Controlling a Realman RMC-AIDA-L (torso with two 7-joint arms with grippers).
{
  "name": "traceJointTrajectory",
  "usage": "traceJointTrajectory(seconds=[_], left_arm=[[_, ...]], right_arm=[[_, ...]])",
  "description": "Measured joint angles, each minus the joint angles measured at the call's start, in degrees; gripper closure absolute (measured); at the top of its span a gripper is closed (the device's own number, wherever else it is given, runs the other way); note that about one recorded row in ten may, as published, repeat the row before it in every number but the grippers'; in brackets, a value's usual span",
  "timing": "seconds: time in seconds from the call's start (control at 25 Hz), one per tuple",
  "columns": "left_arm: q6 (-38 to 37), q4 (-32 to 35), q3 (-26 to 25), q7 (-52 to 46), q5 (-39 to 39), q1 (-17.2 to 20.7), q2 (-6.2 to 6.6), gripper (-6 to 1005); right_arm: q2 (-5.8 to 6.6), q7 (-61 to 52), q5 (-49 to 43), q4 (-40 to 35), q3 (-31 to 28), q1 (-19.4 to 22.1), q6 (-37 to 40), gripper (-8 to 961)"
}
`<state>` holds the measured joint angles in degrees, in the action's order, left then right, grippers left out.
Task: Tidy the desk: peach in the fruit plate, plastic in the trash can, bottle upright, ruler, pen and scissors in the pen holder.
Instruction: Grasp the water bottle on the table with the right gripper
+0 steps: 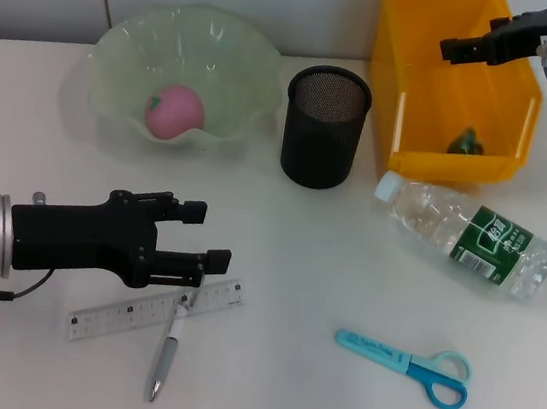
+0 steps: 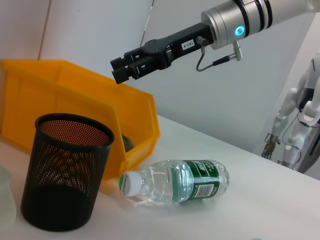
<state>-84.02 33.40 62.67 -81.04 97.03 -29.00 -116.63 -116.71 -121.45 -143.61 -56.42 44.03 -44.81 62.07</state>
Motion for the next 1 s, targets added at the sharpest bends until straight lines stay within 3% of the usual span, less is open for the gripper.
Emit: traceJointTrajectory(seconds=[0.36, 0.56, 1.0], left_arm=[[-0.08, 0.00, 0.08, 0.00, 0.00, 0.07, 0.09, 186], [-0.17, 0.00, 0.06, 0.00, 0.00, 0.17, 0.15, 186], [-0.04, 0.00, -0.01, 0.13, 0.36, 0.09, 0.18, 186]], right_arm=[[-0.08, -0.06, 0.28, -0.19, -0.49, 0.22, 0.20, 161], [-0.18, -1.05, 0.82, -1.86, -0.62, 0.66, 2.40, 161], [-0.32, -2.47, 8.35, -12.96, -0.76, 5.89, 17.37, 161]])
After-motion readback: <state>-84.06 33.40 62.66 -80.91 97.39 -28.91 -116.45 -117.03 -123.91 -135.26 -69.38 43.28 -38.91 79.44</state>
